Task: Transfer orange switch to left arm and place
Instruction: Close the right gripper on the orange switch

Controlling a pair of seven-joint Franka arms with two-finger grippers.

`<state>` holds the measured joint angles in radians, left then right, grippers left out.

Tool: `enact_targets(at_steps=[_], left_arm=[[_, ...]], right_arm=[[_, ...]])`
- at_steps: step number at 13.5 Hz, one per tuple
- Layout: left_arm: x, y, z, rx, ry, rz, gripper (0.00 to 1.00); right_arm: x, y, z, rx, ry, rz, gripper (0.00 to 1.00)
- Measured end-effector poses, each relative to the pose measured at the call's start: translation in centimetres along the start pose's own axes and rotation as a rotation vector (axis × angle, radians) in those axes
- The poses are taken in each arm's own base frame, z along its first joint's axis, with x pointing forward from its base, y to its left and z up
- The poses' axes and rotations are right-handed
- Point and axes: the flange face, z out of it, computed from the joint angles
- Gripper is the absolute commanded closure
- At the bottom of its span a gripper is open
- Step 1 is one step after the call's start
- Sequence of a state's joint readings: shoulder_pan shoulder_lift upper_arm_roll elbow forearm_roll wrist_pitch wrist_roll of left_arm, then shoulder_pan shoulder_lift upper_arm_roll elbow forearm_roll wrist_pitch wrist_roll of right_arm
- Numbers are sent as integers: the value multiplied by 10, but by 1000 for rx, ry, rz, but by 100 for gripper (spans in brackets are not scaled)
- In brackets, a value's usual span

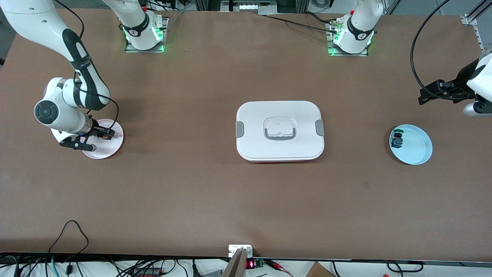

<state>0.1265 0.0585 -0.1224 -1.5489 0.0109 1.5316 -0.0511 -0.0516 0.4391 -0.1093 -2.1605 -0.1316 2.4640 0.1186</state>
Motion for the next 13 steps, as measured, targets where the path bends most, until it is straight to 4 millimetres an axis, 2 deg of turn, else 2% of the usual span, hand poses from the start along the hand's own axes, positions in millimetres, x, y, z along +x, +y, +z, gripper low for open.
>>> enact_targets(at_steps=[4, 7, 9, 13], left_arm=[[0, 0, 0, 0, 0, 1, 0], [0, 0, 0, 0, 0, 1, 0], [0, 1, 0, 0, 0, 1, 0], [0, 1, 0, 0, 0, 1, 0]], right_arm=[[1, -1, -2, 1, 5, -7, 69], [6, -11, -21, 7, 25, -26, 69], [12, -21, -53, 9, 29, -49, 69], [25, -37, -131, 8, 74, -210, 71]])
